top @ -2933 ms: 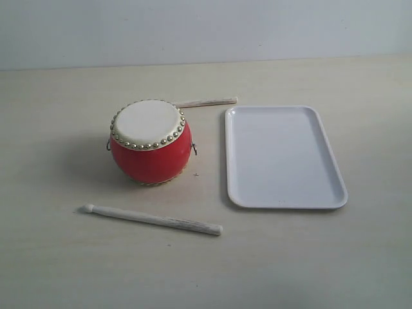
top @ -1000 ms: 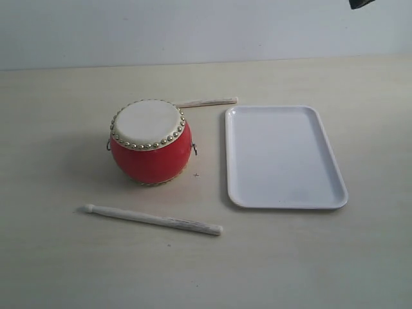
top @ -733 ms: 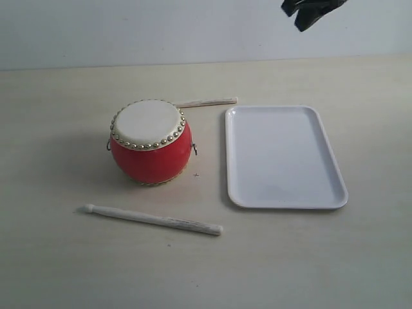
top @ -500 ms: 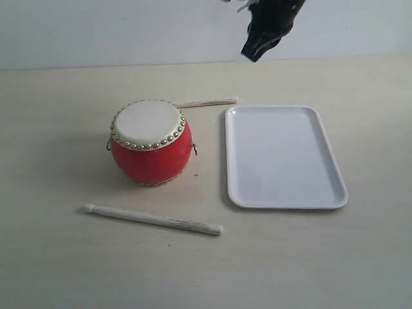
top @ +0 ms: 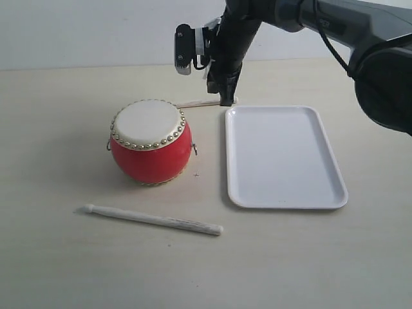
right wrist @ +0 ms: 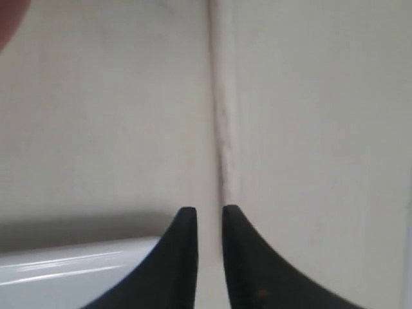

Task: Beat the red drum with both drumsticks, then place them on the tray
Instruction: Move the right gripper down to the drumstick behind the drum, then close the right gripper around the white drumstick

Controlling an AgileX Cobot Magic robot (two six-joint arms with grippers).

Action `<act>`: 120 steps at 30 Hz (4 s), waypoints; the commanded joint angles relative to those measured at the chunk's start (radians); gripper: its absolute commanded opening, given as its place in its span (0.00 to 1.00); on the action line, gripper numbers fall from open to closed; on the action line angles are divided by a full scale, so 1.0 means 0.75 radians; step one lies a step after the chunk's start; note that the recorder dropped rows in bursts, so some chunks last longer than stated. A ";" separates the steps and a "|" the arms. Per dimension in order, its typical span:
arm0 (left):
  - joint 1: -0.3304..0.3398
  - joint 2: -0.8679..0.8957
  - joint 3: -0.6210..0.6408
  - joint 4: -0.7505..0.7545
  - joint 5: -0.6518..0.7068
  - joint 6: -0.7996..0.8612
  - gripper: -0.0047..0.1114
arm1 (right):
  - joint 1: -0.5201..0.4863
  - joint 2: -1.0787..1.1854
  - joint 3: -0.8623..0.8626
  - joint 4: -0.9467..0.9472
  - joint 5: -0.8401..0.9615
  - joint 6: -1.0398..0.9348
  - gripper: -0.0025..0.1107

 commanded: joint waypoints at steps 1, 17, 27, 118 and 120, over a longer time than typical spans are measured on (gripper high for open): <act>0.002 -0.007 0.005 0.001 -0.009 -0.006 0.04 | -0.001 0.027 -0.014 -0.025 -0.136 -0.009 0.30; 0.002 -0.007 0.005 0.001 -0.009 -0.006 0.04 | -0.011 0.111 -0.044 -0.094 -0.184 -0.006 0.37; 0.002 -0.007 0.005 0.001 -0.009 -0.006 0.04 | -0.066 0.110 -0.134 -0.014 -0.031 -0.023 0.37; 0.002 -0.007 0.005 0.001 -0.009 -0.006 0.04 | -0.071 0.289 -0.134 0.010 -0.186 -0.251 0.44; 0.002 -0.007 0.005 0.001 -0.009 -0.006 0.04 | -0.071 0.298 -0.134 0.010 -0.186 -0.257 0.43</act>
